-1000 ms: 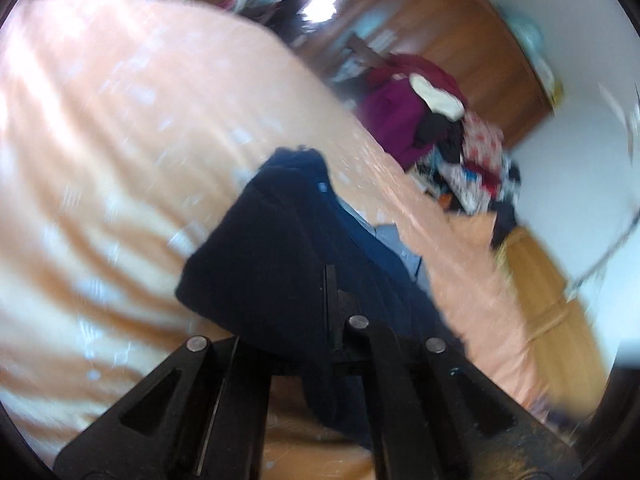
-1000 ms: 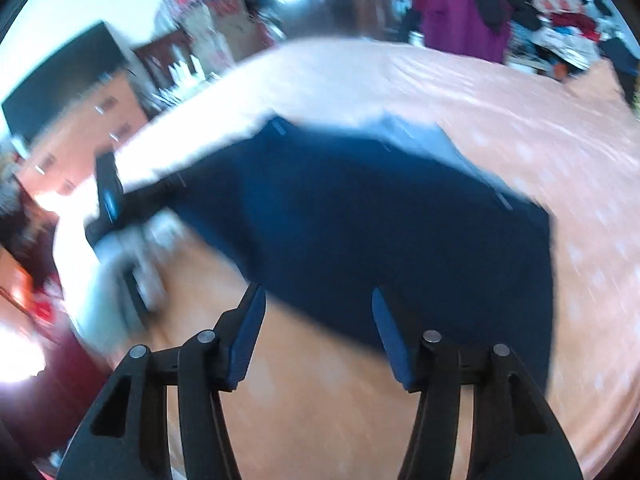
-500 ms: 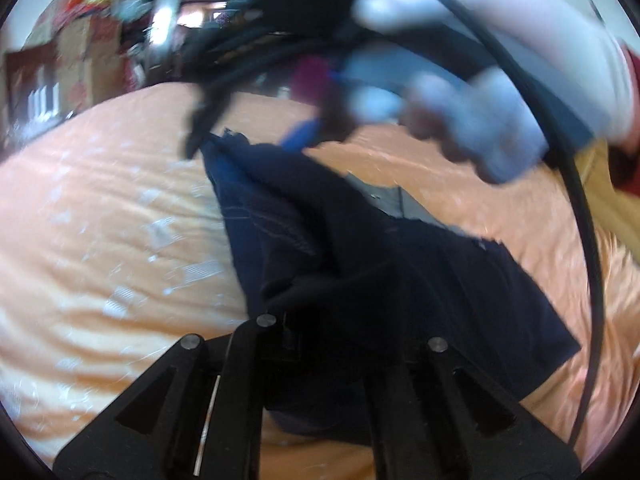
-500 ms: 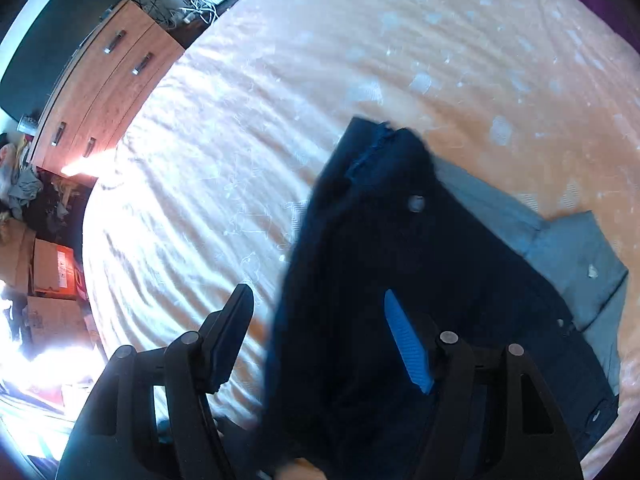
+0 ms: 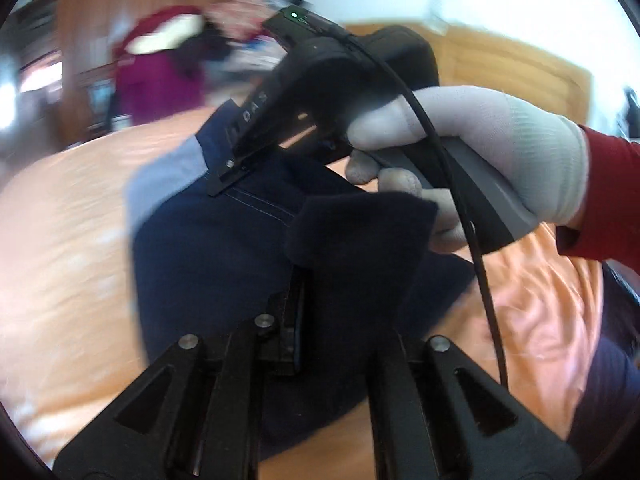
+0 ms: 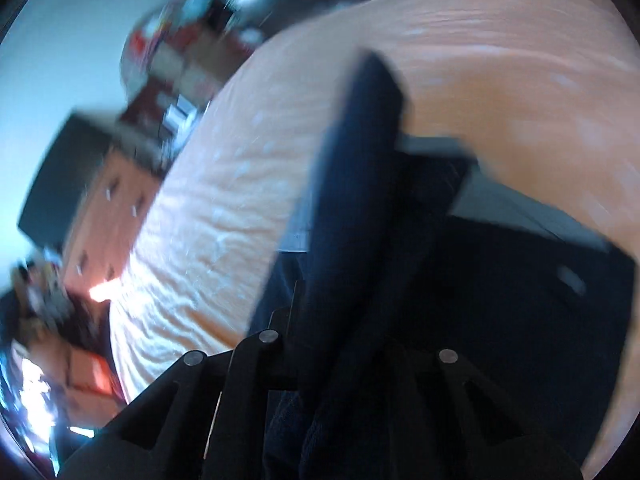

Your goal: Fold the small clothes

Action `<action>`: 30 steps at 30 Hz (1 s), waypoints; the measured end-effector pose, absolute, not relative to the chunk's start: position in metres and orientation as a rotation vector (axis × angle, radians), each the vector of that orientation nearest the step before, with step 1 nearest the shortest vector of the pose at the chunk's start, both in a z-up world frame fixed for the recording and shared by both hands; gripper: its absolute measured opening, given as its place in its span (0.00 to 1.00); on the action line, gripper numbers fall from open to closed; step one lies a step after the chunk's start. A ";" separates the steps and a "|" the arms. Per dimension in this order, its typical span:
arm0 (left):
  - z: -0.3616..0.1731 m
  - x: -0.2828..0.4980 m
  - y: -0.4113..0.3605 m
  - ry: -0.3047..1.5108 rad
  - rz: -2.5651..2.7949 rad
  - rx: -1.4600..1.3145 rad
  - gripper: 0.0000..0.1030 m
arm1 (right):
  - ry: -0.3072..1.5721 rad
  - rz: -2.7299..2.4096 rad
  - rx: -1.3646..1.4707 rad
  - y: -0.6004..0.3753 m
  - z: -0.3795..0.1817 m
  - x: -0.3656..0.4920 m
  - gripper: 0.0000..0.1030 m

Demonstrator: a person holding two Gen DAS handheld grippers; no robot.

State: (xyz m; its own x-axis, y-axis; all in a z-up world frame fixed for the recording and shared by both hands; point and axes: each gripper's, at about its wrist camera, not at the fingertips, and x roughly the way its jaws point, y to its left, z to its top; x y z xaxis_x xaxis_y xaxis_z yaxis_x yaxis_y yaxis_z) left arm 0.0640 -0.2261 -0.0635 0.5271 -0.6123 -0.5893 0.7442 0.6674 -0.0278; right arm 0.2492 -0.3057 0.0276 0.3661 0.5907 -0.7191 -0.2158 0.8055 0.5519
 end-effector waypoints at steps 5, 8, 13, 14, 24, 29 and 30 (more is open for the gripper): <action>-0.080 0.074 -0.294 0.725 -0.948 0.290 0.12 | 1.091 0.449 0.581 -0.413 -0.009 0.224 0.13; -0.091 0.080 -0.318 0.775 -0.974 0.315 0.14 | 1.128 0.445 0.650 -0.449 -0.043 0.229 0.13; -0.118 0.096 -0.342 0.858 -0.953 0.338 0.20 | 1.168 0.494 0.763 -0.482 -0.094 0.250 0.13; -0.119 0.099 -0.346 0.859 -0.948 0.337 0.23 | 1.168 0.500 0.766 -0.481 -0.099 0.253 0.13; -0.073 0.061 -0.292 0.846 -0.991 0.256 0.38 | 1.186 0.569 0.923 -0.505 -0.117 0.220 0.38; -0.045 0.028 -0.210 0.800 -0.861 0.164 0.43 | 1.204 0.595 0.876 -0.498 -0.094 0.157 0.48; -0.044 0.030 -0.197 0.801 -0.824 0.156 0.43 | 1.201 0.599 0.880 -0.496 -0.091 0.146 0.52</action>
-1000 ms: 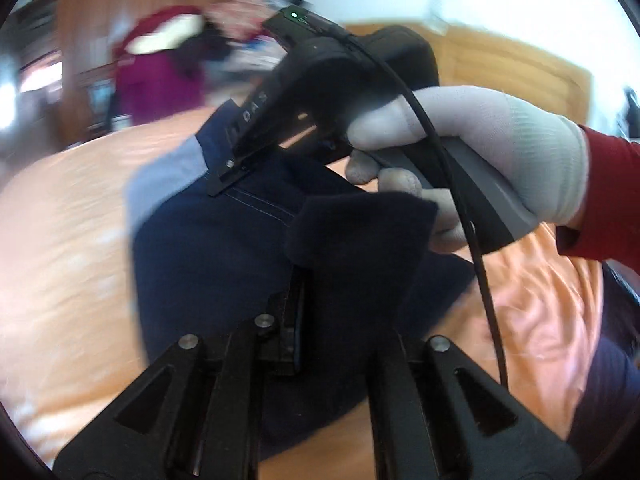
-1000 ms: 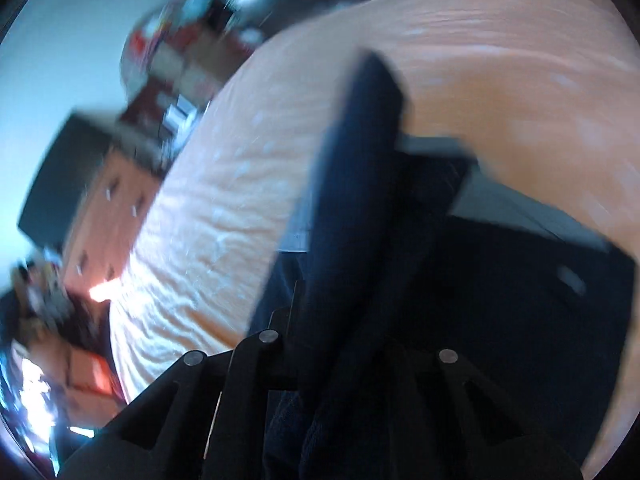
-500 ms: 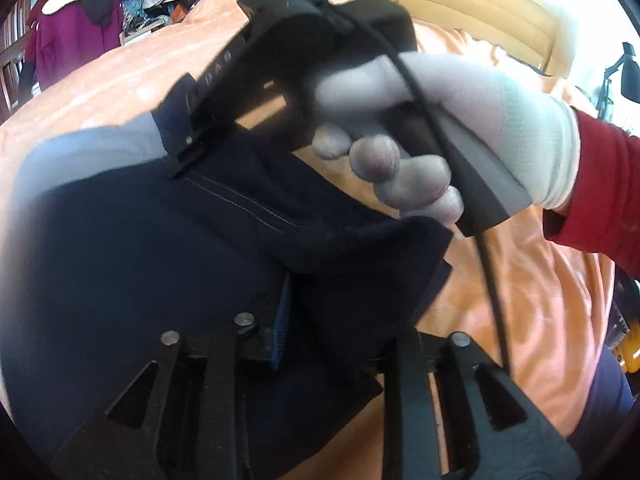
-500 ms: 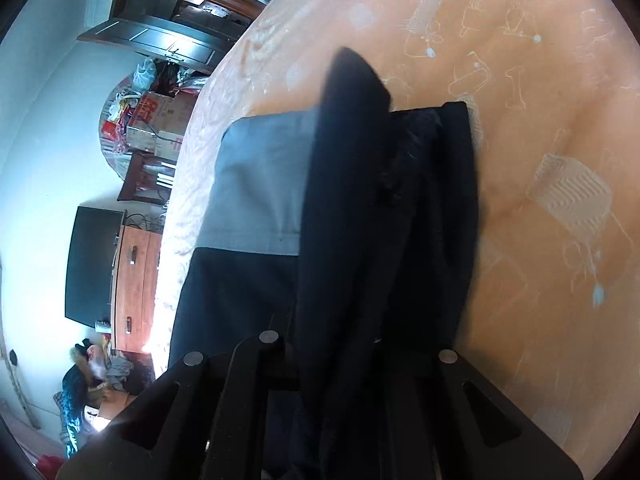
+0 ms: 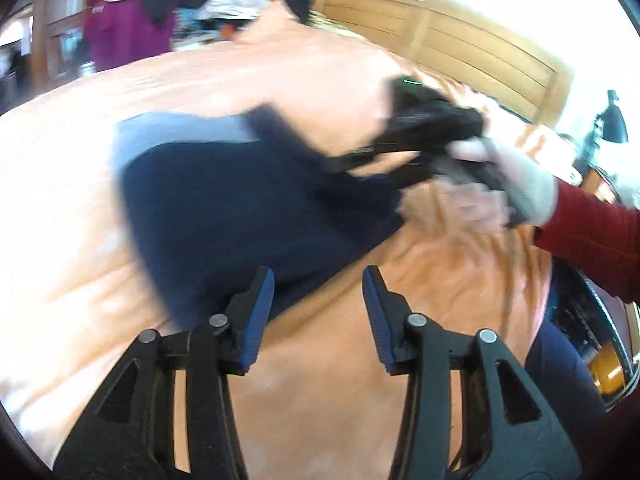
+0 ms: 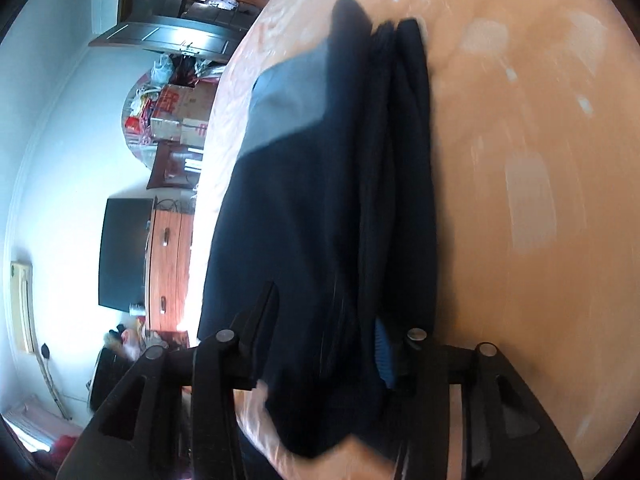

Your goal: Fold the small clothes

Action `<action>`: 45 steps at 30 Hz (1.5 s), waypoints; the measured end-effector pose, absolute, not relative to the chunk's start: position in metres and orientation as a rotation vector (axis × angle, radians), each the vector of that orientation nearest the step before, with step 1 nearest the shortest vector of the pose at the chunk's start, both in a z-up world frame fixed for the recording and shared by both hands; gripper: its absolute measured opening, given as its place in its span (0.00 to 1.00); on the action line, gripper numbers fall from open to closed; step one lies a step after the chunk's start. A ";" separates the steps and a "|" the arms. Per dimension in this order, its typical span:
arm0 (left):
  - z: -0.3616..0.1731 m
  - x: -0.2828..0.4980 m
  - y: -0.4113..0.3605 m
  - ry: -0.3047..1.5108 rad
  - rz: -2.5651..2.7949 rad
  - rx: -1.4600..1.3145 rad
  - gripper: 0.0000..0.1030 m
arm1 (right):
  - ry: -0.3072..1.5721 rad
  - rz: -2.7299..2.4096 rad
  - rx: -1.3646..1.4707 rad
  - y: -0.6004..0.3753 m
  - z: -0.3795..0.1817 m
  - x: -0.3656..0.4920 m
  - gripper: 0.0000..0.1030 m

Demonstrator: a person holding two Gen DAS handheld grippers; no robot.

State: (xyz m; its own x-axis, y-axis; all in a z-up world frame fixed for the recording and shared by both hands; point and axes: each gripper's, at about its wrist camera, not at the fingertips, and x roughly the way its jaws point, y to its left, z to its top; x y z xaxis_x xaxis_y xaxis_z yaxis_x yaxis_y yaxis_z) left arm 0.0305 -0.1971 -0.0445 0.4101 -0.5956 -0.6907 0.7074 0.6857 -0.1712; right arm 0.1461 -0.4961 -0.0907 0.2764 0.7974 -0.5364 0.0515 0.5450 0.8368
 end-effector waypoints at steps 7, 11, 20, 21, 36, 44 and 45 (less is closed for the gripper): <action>-0.070 0.067 -0.174 0.860 -0.631 0.172 0.43 | 1.237 0.584 0.781 -0.460 -0.089 0.130 0.53; -0.082 0.077 -0.190 0.844 -0.584 0.234 0.43 | 1.238 0.542 0.691 -0.443 -0.090 0.129 0.11; -0.116 0.071 -0.166 0.905 -0.572 0.541 0.52 | 1.224 0.463 0.606 -0.462 -0.097 0.132 0.00; -0.113 0.071 -0.161 0.930 -0.583 0.513 0.49 | 1.221 0.461 0.595 -0.461 -0.095 0.132 0.00; -0.110 0.131 -0.179 0.952 -0.683 0.246 0.52 | 1.171 0.428 0.669 -0.484 -0.095 0.103 0.02; -0.057 0.186 -0.176 0.769 -0.704 0.172 0.45 | 1.130 0.440 0.507 -0.475 -0.066 0.090 0.17; -0.083 0.202 -0.187 0.841 -0.661 0.254 0.50 | 1.133 0.437 0.501 -0.475 -0.064 0.088 0.17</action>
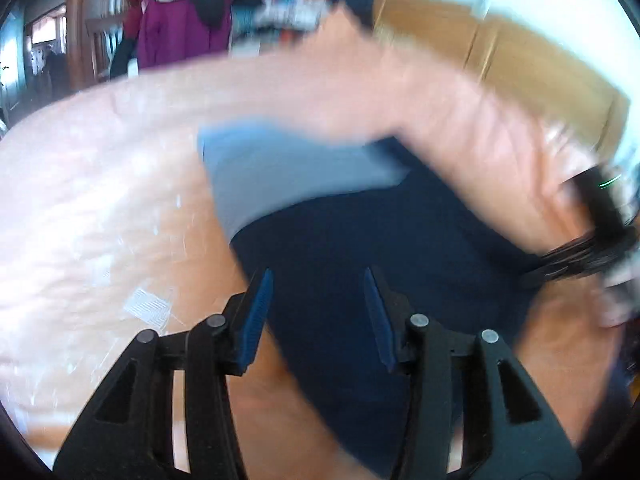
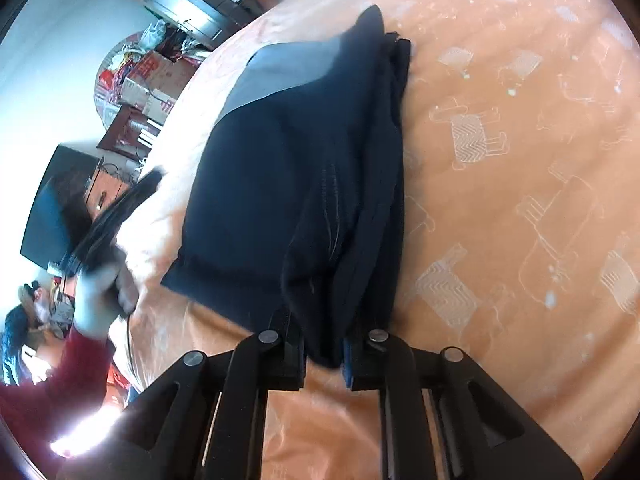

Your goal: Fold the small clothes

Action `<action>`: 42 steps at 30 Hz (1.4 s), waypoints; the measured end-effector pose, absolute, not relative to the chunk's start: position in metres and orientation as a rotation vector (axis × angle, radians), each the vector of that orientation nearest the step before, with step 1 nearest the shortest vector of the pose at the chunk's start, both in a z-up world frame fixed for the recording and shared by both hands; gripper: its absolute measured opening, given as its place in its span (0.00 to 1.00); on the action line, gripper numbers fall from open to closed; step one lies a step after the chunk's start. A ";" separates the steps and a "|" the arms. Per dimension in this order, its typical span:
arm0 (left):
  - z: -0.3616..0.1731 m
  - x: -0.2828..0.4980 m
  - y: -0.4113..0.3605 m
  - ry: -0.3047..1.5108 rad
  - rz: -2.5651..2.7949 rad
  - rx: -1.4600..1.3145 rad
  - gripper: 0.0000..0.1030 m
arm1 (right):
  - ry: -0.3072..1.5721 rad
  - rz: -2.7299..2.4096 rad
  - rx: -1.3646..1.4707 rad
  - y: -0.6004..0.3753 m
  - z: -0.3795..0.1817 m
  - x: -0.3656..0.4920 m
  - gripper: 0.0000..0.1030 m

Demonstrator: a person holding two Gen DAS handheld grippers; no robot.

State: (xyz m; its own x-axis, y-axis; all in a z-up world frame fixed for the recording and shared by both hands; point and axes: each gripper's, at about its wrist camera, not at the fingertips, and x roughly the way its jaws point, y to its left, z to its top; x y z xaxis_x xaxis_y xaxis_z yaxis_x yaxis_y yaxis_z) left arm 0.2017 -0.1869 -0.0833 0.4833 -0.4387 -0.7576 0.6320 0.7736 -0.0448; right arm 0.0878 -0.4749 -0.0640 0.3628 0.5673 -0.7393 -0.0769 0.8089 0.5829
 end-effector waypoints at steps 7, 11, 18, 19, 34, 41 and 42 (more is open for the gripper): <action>-0.055 0.222 -0.168 0.761 -0.703 0.127 0.46 | 1.115 0.402 0.401 -0.482 -0.035 0.071 0.18; -0.034 0.266 -0.187 0.688 -0.706 0.152 0.47 | 0.979 0.411 0.323 -0.484 0.007 0.104 0.18; -0.099 0.336 -0.192 0.895 -0.638 0.140 0.56 | 0.971 0.351 0.243 -0.472 -0.028 0.279 0.18; -0.097 0.336 -0.185 0.897 -0.642 0.113 0.58 | 1.007 0.315 0.222 -0.472 -0.041 0.295 0.16; -0.082 0.152 -0.140 0.910 -0.750 0.200 0.67 | 0.925 0.376 0.135 -0.428 -0.010 0.118 0.39; -0.090 0.123 -0.087 0.989 -0.551 0.160 0.67 | 0.998 0.301 0.112 -0.419 -0.041 0.054 0.51; -0.087 0.116 -0.071 0.990 -0.506 0.139 0.68 | 0.995 0.295 0.111 -0.418 -0.035 0.048 0.64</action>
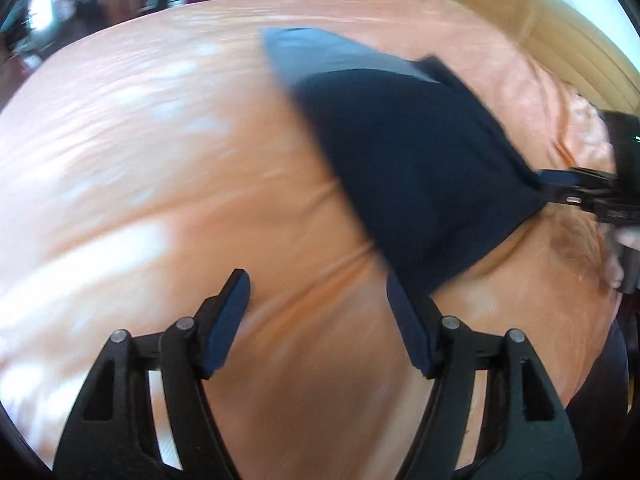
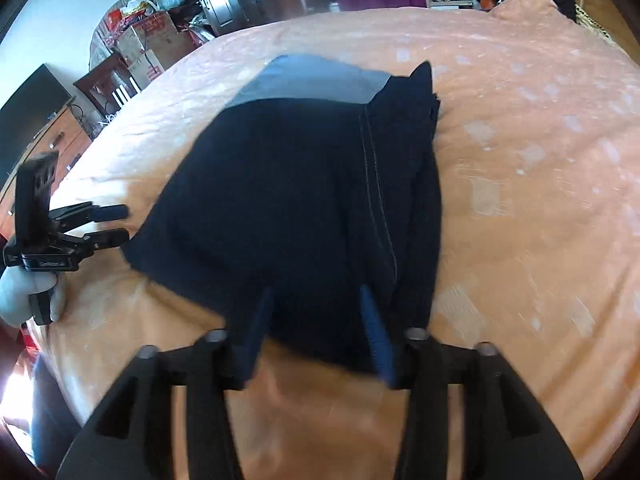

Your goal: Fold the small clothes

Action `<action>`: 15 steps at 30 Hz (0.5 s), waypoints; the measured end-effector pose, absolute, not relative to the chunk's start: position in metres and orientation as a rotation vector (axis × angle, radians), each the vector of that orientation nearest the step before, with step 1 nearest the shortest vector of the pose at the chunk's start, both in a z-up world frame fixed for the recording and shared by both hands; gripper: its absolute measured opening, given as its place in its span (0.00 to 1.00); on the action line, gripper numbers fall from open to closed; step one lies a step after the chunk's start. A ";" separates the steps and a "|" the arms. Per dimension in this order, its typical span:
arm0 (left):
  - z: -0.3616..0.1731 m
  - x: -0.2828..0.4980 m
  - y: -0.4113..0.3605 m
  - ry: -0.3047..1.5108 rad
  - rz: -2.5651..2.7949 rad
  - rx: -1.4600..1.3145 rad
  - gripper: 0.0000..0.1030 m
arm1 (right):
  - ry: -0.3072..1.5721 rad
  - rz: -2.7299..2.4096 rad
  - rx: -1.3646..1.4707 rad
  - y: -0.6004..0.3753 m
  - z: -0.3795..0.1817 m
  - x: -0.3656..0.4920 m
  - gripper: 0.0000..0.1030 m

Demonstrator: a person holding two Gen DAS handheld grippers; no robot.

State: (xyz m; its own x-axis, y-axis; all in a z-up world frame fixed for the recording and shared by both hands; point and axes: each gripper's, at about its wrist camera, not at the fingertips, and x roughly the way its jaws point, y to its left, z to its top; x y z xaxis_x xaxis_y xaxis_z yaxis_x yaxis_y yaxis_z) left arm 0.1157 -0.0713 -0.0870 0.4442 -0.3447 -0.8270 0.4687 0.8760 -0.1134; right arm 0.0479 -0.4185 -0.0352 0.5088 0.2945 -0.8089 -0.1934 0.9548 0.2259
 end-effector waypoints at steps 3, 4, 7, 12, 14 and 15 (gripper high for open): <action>-0.087 0.096 -0.029 0.988 -0.345 0.097 0.78 | 0.961 0.201 0.044 -0.426 -0.016 0.009 0.78; -0.088 0.090 -0.014 0.982 -0.288 0.065 0.79 | 0.958 0.165 0.022 -0.428 -0.014 0.003 0.82; -0.094 0.077 0.011 0.986 -0.159 -0.026 0.83 | 0.996 0.035 -0.003 -0.440 -0.021 -0.022 0.85; -0.102 0.074 -0.004 0.977 -0.107 0.001 0.98 | 1.056 -0.130 -0.038 -0.451 -0.037 -0.056 0.86; -0.103 0.077 -0.013 0.980 -0.099 0.010 1.00 | 1.049 -0.162 -0.026 -0.454 -0.039 -0.067 0.87; -0.104 0.078 -0.017 0.983 -0.095 0.020 1.00 | 1.048 -0.174 -0.030 -0.453 -0.041 -0.071 0.88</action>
